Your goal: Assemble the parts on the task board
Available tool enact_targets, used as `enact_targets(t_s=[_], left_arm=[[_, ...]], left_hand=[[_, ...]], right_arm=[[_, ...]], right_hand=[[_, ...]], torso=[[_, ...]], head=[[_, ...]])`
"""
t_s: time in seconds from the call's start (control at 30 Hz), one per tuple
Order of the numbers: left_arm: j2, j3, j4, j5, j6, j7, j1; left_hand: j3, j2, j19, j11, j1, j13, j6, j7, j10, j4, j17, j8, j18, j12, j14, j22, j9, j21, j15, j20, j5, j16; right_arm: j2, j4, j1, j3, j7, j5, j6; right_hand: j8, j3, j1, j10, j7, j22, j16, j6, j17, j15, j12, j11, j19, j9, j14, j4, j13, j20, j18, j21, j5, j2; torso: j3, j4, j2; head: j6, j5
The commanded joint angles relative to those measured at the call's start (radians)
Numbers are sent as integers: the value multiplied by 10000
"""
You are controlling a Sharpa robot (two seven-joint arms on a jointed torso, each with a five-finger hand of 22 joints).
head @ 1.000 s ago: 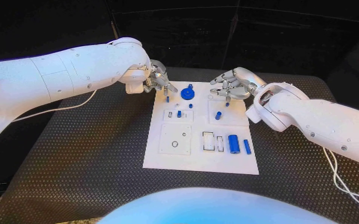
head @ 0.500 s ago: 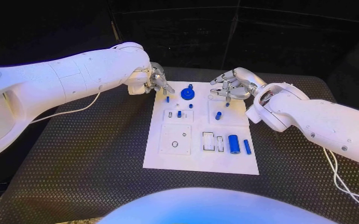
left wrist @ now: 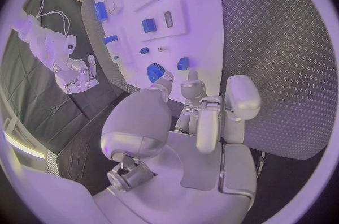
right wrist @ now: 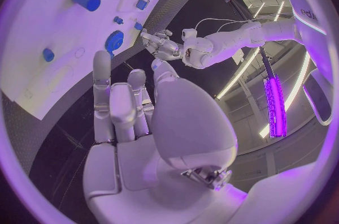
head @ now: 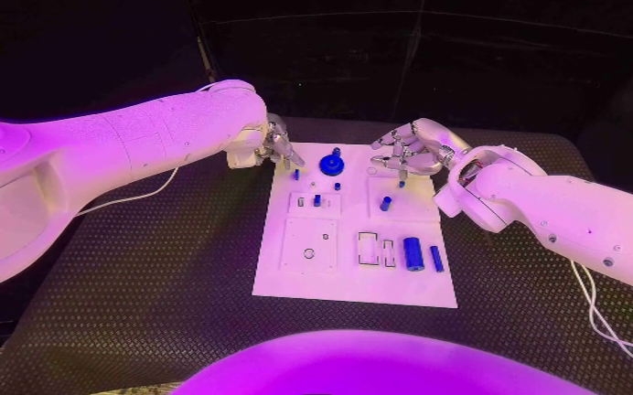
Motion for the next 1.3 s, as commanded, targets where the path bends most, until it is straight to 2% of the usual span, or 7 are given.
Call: enact_targets(t_s=[0.03, 0.3, 0.67, 1.17, 1.3], left_arm=[[82, 8, -104, -241, 177, 120, -5], [299, 10, -440, -260, 469, 129, -86], [558, 11, -739, -261, 727, 82, -173], [754, 14, -960, -260, 764, 69, -236], [763, 14, -982, -260, 708, 82, -241]], left_hand=[[-110, -33, 3, 44, 46, 14, 169, 6, 44, 35, 2467, -54, -44, 52, 996, 14, -49, 15, 39, 64, 18, -9], [-267, -68, 25, 10, -37, 7, 403, -40, 73, 159, 2472, -57, -50, 80, 997, 63, -133, 40, 14, 49, 3, -6], [-294, -54, 18, -4, -33, -13, 471, -59, 70, 181, 2461, -45, -47, 76, 995, 54, -146, 30, 5, 42, 4, -11], [-203, 99, 7, -44, 296, -53, 597, -99, 63, 45, 2461, -64, -45, 71, 995, 58, -220, 15, -31, 7, 22, -10], [-90, 224, 6, -61, 482, -65, 649, -116, 65, -46, 2453, -62, -45, 72, 993, 65, -245, 10, -46, -7, 28, -14]], right_arm=[[12, 28, 17, 4, 96, -15, 39], [24, 27, 17, 5, 98, -15, 43], [31, 31, 17, 5, 99, -15, 47], [77, 5, 17, 6, 109, -15, 59], [78, 2, 17, 6, 109, -15, 62]], right_hand=[[25, 35, 115, -47, 9, -16, 20, -56, 7, 12, 46, 6, -37, -4, -45, 21, -22, -13, 58, -40, 69, -17], [25, 35, 115, -47, 9, -16, 20, -56, 7, 12, 46, 6, -37, -4, -45, 21, -22, -13, 58, -40, 69, -17], [25, 35, 115, -47, 9, -16, 20, -56, 7, 12, 46, 6, -37, -4, -45, 21, -22, -13, 58, -40, 69, -17], [29, 39, 114, -47, 10, -16, 22, -55, 13, 13, 48, 6, -36, -3, -44, 31, -26, -13, 58, -42, 91, -17], [29, 39, 114, -47, 10, -16, 22, -55, 13, 13, 48, 6, -36, -3, -44, 31, -26, -13, 58, -42, 91, -17]], torso=[[-2, -3, 1], [2, 11, -9], [4, -2, -3], [-1, -2, -4], [0, 5, -3]], head=[[-9, 1], [-8, 6], [-5, 25], [-19, 43], [-30, 39]])
